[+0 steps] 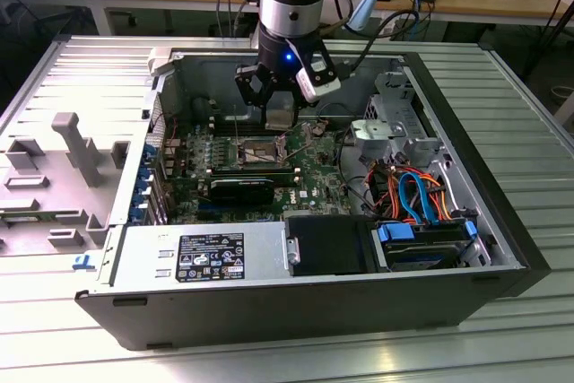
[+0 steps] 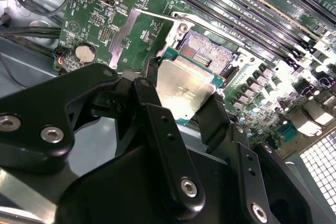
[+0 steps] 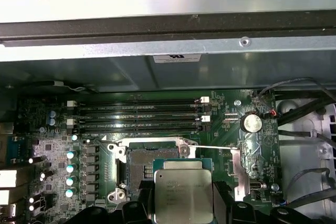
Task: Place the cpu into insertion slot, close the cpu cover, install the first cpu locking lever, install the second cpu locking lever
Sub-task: 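Place the cpu into insertion slot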
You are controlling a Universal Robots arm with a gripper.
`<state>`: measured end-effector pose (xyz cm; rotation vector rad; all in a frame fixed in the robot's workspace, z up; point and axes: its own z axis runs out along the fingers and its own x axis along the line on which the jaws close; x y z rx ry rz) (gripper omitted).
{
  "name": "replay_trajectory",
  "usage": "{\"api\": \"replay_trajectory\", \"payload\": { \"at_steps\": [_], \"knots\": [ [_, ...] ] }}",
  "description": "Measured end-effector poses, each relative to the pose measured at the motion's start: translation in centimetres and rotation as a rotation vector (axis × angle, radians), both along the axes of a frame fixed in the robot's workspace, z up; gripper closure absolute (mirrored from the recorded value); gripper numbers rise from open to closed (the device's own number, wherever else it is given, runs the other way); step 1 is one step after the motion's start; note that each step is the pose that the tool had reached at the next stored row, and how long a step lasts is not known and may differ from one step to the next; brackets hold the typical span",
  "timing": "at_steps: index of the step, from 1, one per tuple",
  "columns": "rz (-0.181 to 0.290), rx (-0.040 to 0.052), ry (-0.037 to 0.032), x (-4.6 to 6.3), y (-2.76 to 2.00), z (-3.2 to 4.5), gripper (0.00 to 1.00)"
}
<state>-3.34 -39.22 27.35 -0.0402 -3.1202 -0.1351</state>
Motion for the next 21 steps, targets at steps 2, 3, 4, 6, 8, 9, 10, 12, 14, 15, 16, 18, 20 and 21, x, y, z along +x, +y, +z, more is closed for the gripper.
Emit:
{"api": "replay_trajectory", "payload": {
  "at_steps": [2, 3, 4, 6, 8, 9, 10, 12, 14, 15, 16, 18, 20, 21],
  "knots": [
    [0.0, -0.0001, 0.0, 0.0, 0.0, -0.04, 0.46],
    [0.0, 0.0, 0.0, 0.0, 0.0, -0.07, 0.46],
    [0.0, 0.0, 0.0, 0.0, 0.0, -0.08, 0.46],
    [0.0, -0.0001, 0.0, 0.0, 0.0, -0.16, 0.46],
    [0.0, -0.0003, 0.0, 0.0, 0.0, -0.25, 0.46],
    [0.0, -0.0004, 0.0, 0.0, 0.0, -0.29, 0.46],
    [0.0, -0.0004, 0.0, 0.01, 0.0, -0.31, 0.46],
    [0.0, -0.0005, 0.0, 0.01, 0.0, -0.37, 0.46],
    [0.0, -0.0006, 0.0, 0.0, 0.0, -0.42, 0.46],
    [0.0, -0.0006, 0.0, 0.0, 0.0, -0.43, 0.46],
    [0.0, -0.0005, 0.0, 0.0, 0.0, -0.46, 0.46],
    [0.0, -0.0007, 0.0, 0.01, 0.0, -0.54, 0.46],
    [0.0, -0.0007, 0.0, 0.0, 0.0, -0.58, 0.46],
    [0.0, -0.0007, 0.0, 0.0, 0.0, -0.59, 0.46]
  ]
}}
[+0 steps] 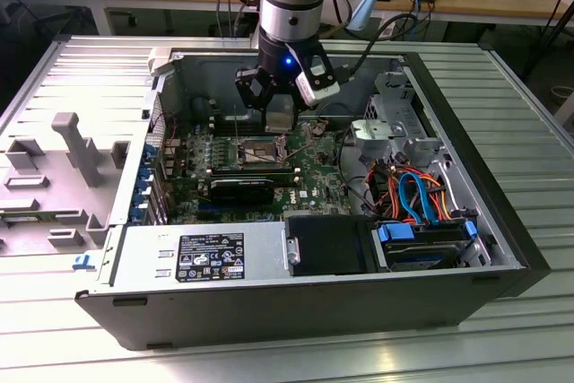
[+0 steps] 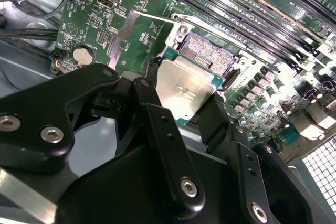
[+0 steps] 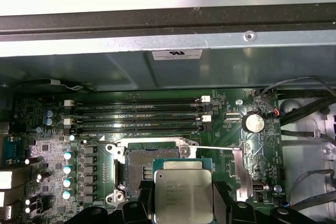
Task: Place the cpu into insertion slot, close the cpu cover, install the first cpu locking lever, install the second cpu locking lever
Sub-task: 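Place the cpu into insertion slot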
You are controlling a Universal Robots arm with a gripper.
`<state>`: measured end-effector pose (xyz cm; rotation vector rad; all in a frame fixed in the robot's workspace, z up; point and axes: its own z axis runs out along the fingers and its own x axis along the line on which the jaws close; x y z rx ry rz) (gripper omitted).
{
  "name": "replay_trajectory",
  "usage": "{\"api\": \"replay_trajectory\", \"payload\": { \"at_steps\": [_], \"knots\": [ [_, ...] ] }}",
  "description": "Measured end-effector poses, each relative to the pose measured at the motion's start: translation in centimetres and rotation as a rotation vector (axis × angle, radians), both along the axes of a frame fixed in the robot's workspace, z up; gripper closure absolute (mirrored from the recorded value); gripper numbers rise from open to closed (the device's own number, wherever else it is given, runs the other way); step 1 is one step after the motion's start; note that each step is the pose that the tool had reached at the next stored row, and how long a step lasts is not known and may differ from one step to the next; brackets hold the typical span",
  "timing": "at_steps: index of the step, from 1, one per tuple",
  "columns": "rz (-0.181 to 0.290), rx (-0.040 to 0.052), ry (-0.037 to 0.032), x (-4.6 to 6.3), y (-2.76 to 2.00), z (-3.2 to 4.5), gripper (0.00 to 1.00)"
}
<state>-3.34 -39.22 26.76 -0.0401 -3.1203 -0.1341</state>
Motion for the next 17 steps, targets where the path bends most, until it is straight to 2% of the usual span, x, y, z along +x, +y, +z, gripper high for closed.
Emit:
{"api": "replay_trajectory", "payload": {
  "at_steps": [17],
  "knots": [
    [0.0, 0.0, 0.0, 0.0, -0.22, -0.28, 0.46]
  ]
}}
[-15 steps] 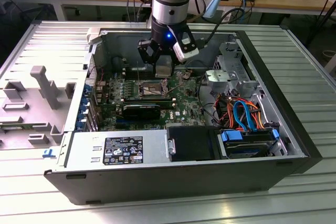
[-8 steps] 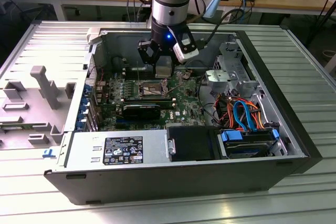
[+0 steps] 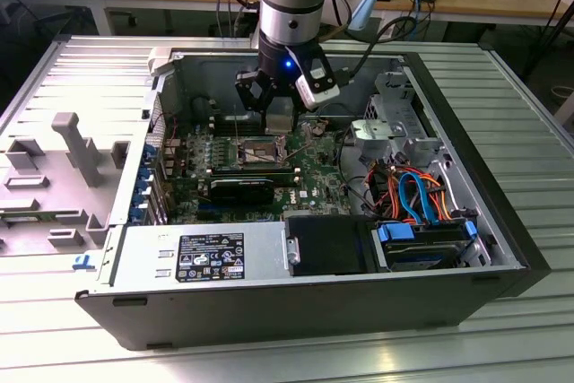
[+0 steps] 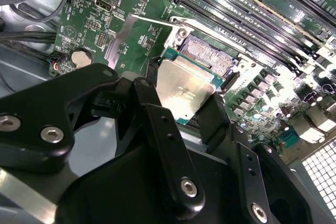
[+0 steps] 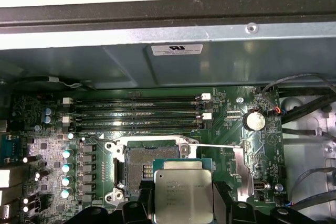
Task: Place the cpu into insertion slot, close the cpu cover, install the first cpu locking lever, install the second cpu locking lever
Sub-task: 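Place the cpu into insertion slot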
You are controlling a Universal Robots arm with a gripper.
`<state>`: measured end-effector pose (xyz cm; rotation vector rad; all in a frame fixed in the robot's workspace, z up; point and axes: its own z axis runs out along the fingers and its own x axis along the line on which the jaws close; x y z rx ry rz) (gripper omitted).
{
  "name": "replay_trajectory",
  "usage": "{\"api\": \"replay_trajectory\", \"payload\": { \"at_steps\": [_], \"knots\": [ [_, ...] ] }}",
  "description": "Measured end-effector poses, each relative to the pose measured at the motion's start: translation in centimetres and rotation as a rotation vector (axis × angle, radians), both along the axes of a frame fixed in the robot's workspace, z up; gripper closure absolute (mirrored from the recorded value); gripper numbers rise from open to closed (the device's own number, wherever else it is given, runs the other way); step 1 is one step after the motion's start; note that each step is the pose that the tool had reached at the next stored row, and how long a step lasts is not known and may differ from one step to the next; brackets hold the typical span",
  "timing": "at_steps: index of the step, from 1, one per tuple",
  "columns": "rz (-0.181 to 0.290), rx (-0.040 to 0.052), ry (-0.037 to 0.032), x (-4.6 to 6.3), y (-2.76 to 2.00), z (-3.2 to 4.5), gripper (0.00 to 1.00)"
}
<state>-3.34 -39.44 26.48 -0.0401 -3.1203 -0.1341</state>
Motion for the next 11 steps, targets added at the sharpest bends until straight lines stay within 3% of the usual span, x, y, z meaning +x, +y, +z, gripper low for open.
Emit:
{"api": "replay_trajectory", "payload": {
  "at_steps": [11],
  "knots": [
    [-0.037, 0.0, 0.0, 0.0, -0.01, 0.0, 0.46]
  ]
}}
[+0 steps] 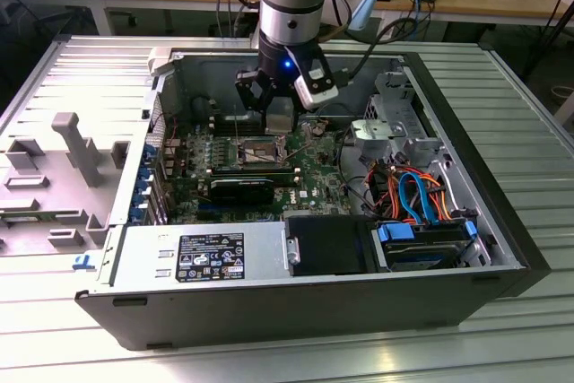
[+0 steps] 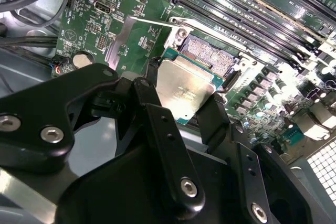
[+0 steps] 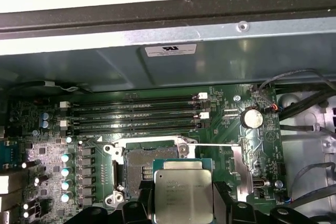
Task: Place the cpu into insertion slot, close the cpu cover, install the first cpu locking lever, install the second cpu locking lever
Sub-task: 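Place the cpu into insertion slot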
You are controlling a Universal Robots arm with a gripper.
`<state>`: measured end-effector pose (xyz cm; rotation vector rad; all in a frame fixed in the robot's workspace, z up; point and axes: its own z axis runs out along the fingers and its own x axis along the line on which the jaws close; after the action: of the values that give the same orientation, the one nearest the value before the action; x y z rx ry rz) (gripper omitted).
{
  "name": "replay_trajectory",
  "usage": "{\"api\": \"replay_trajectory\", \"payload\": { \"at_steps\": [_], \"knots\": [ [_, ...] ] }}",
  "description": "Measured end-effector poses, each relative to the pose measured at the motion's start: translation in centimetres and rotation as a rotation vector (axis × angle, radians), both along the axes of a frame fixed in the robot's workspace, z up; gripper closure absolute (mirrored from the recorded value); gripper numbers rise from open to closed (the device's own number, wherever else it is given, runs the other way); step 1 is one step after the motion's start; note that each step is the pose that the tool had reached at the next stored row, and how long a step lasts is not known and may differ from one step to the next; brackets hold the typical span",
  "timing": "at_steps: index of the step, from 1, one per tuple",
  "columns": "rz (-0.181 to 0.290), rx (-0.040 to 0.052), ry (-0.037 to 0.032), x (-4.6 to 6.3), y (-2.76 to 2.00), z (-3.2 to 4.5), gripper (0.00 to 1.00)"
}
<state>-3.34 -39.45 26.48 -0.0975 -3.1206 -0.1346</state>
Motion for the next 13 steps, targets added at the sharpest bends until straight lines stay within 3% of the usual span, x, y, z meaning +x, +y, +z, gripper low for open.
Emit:
{"api": "replay_trajectory", "payload": {
  "at_steps": [13],
  "knots": [
    [-0.041, -0.0002, 0.0, 0.0, 0.0, 0.0, 0.46]
  ]
}}
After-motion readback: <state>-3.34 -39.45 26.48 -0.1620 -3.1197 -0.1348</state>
